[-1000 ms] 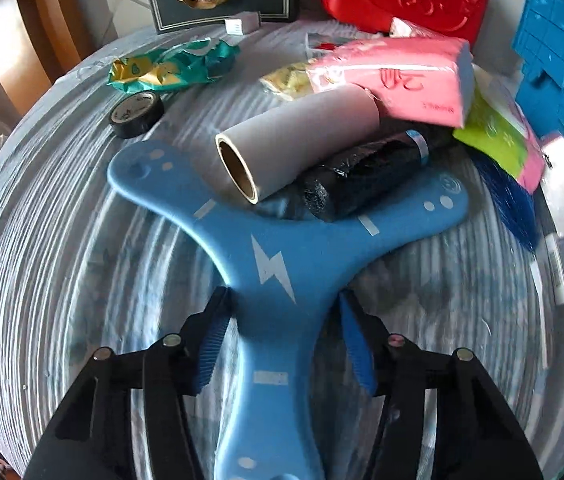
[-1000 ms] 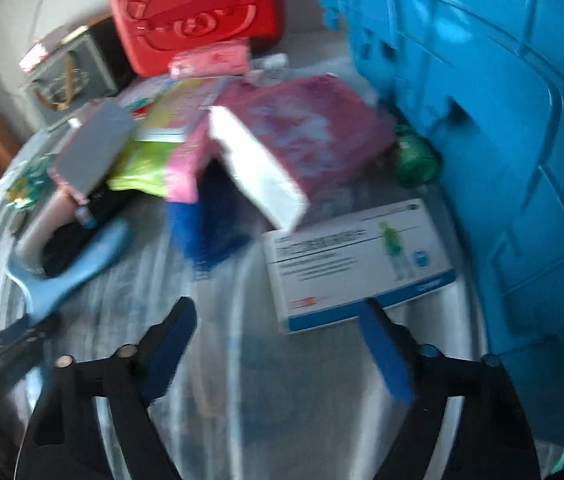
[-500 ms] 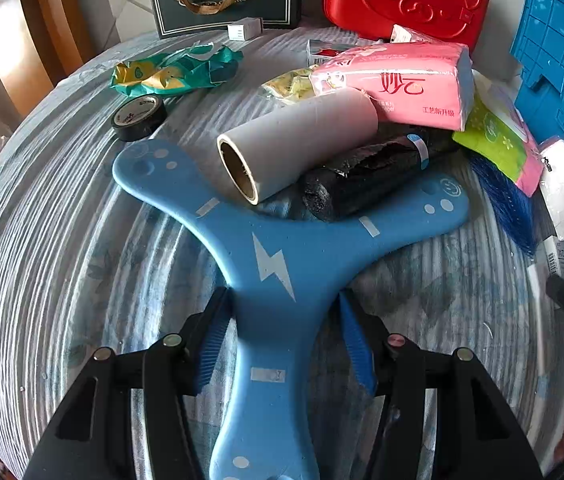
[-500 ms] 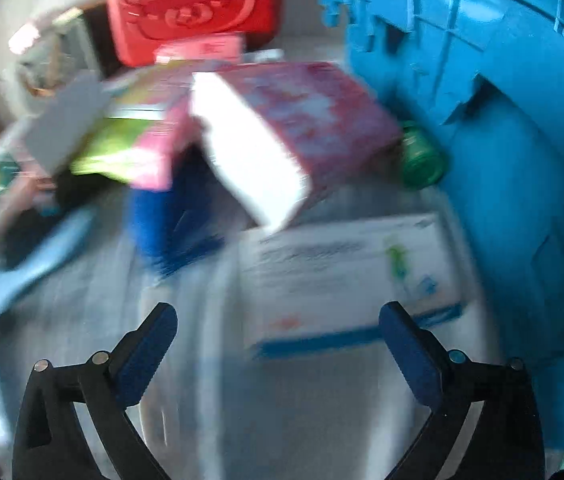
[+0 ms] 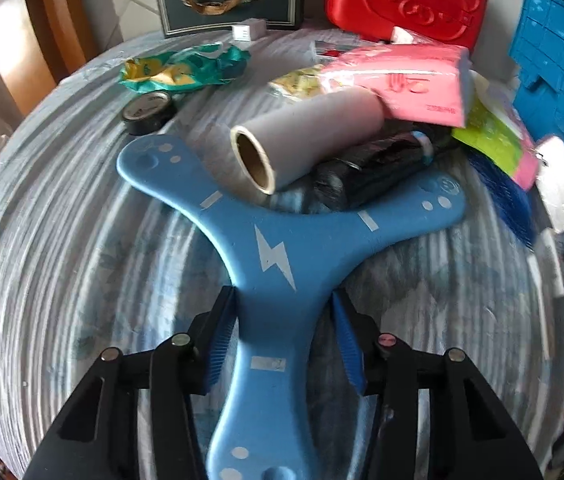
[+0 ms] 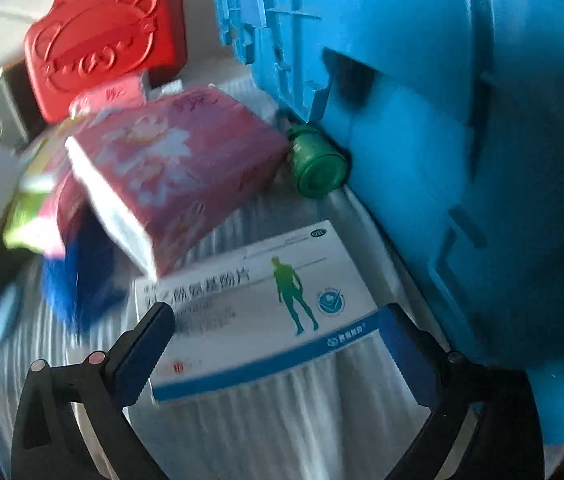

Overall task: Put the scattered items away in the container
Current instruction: 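Grasp the blue boomerang with the left tool while the right tool grasps the paracetamol box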

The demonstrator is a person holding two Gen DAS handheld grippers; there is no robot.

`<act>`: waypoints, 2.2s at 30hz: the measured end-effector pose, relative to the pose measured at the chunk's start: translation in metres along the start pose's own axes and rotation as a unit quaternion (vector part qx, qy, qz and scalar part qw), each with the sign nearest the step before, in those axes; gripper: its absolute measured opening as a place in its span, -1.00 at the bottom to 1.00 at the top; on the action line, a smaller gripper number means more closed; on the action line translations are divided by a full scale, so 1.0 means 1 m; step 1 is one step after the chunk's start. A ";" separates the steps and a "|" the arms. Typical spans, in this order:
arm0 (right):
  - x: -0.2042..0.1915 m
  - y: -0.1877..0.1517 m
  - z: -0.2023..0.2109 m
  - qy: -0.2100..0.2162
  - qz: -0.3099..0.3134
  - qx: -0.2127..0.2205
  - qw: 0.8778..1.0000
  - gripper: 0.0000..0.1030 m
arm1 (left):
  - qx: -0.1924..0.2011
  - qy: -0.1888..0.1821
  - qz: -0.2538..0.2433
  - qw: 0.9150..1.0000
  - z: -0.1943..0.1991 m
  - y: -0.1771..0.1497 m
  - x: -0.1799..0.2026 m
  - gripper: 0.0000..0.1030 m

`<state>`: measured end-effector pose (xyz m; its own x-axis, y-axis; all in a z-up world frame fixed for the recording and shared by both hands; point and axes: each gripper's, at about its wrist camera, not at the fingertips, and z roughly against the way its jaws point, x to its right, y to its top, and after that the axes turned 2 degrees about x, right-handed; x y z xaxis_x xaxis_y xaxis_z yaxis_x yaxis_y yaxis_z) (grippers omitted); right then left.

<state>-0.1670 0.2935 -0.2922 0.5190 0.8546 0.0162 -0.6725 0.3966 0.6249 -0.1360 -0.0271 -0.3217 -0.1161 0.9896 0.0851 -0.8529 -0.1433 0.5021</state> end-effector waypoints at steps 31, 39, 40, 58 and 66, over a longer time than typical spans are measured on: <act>-0.048 -0.019 -0.001 0.131 0.116 0.004 0.985 1.00 | 0.031 -0.006 0.004 1.000 -0.010 0.021 0.009 -0.11; -0.040 -0.035 0.029 0.140 0.079 0.017 0.987 0.59 | 0.067 -0.053 -0.006 0.996 0.026 0.034 0.013 -0.16; -0.035 -0.033 0.032 0.116 0.075 0.030 0.990 0.59 | 0.076 -0.055 -0.012 0.995 0.036 0.035 0.016 -0.17; -0.070 -0.103 0.004 0.228 0.161 -0.078 0.957 0.95 | 0.052 0.000 -0.003 0.999 -0.003 0.043 0.001 -0.16; -0.085 -0.092 -0.031 0.176 0.235 -0.031 0.956 1.00 | 0.006 0.074 -0.028 0.997 -0.029 0.051 0.004 0.52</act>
<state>-0.1658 0.1946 -0.3752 -0.0494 0.9987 0.0129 -0.8235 -0.0480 0.5653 -0.1950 -0.0301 -0.3202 -0.1429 0.9872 -0.0707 -0.8542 -0.0869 0.5127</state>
